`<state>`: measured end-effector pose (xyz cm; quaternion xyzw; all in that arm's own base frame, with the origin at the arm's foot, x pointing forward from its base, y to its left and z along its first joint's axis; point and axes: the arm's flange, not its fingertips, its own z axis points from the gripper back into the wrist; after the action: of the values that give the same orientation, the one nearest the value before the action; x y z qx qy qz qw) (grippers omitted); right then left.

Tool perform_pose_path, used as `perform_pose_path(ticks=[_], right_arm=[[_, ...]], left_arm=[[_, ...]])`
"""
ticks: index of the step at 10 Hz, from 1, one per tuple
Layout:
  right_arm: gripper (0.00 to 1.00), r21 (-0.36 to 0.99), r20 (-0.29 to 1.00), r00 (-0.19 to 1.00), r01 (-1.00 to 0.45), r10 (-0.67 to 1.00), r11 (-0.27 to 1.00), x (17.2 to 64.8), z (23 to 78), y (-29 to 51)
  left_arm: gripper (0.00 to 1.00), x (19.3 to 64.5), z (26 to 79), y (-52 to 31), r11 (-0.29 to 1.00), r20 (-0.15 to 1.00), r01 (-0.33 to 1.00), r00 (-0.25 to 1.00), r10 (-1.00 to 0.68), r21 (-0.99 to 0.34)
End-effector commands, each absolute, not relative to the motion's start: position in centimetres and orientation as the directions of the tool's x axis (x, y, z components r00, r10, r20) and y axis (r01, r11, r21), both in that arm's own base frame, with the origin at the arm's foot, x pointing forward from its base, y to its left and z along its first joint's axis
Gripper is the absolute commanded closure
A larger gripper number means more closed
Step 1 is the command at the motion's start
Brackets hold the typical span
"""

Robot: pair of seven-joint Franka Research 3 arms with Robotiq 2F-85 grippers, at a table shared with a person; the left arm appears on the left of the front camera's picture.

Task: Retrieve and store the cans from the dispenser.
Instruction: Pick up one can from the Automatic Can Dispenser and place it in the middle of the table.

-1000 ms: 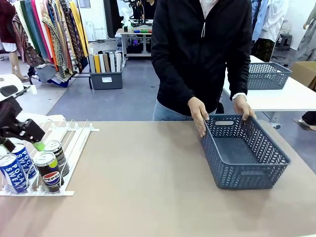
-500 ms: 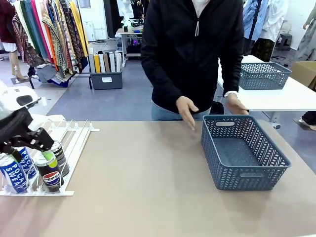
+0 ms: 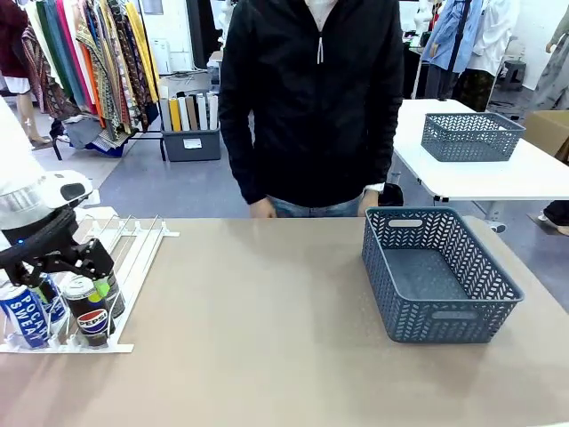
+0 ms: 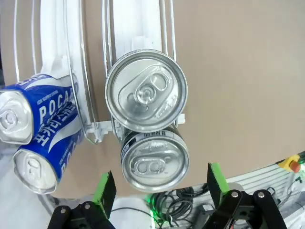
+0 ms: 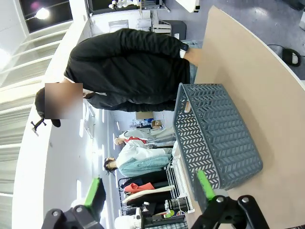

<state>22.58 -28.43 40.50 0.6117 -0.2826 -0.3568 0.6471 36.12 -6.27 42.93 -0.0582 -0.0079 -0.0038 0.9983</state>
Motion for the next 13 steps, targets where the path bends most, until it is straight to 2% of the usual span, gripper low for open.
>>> perform_pose_path(ticks=[1,9,10,11,13], right_arm=[[0.0,0.993,-0.072,0.589,0.116,-0.805,-0.004,22.4,41.0,-28.3],[0.0,0.993,-0.072,0.589,0.116,-0.805,-0.004,22.4,41.0,-28.3],[0.0,0.993,-0.072,0.589,0.116,-0.805,-0.004,22.4,41.0,-28.3],[0.0,0.993,-0.072,0.589,0.116,-0.805,-0.004,22.4,41.0,-28.3],[0.0,0.993,-0.072,0.589,0.116,-0.805,-0.004,22.4,41.0,-28.3]], left_arm=[[0.0,36.8,42.6,-6.9,0.997,0.013,-0.042,0.999,0.043,-0.059],[0.0,38.0,41.1,-7.2,0.998,-0.015,-0.043,0.999,0.042,-0.044],[0.4,38.1,40.9,-7.3,0.998,-0.005,-0.037,0.999,0.037,-0.042],[0.98,38.0,40.9,-7.3,0.999,-0.001,-0.039,0.999,0.039,-0.036],[1.0,38.3,40.8,-7.6,0.998,0.0,-0.051,0.999,0.051,-0.037]])
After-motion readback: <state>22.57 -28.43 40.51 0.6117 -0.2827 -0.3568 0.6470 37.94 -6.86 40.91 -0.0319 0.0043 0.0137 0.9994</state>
